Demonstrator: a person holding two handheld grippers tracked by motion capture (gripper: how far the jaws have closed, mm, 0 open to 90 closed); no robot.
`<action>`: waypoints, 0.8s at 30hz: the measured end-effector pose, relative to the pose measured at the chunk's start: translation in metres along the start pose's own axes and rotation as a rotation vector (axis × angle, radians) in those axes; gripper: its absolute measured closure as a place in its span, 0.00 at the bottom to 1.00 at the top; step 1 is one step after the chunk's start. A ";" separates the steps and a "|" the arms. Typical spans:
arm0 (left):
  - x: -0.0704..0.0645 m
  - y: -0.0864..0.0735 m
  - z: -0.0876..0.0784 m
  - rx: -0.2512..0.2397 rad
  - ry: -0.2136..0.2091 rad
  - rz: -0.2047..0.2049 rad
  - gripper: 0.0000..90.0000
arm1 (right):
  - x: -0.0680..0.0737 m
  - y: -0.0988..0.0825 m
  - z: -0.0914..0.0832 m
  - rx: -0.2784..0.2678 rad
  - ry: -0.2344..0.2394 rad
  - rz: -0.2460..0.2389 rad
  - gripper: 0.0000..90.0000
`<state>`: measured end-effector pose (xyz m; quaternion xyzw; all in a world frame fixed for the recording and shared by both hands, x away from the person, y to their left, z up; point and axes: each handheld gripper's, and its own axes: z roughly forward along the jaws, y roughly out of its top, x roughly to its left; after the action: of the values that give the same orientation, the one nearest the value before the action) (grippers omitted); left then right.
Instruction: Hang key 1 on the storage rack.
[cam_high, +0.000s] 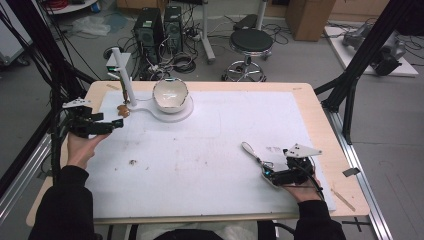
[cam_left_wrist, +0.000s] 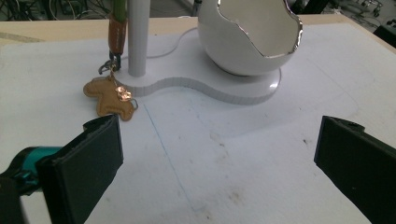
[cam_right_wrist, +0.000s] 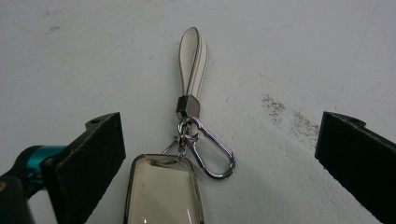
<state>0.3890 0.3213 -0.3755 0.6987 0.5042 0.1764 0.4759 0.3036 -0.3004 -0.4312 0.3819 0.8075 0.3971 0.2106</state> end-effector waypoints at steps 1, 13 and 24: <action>-0.006 -0.006 -0.004 -0.007 0.008 0.008 0.02 | 0.000 0.000 0.000 0.001 0.001 0.001 0.01; -0.034 -0.024 -0.009 0.080 0.003 0.103 0.02 | -0.001 0.001 0.000 -0.008 0.008 0.003 0.01; -0.047 -0.047 -0.018 0.115 -0.010 0.122 0.02 | -0.001 0.000 -0.001 -0.008 0.010 0.001 0.01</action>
<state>0.3307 0.2913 -0.3955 0.7553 0.4676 0.1721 0.4258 0.3037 -0.3014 -0.4302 0.3795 0.8069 0.4021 0.2078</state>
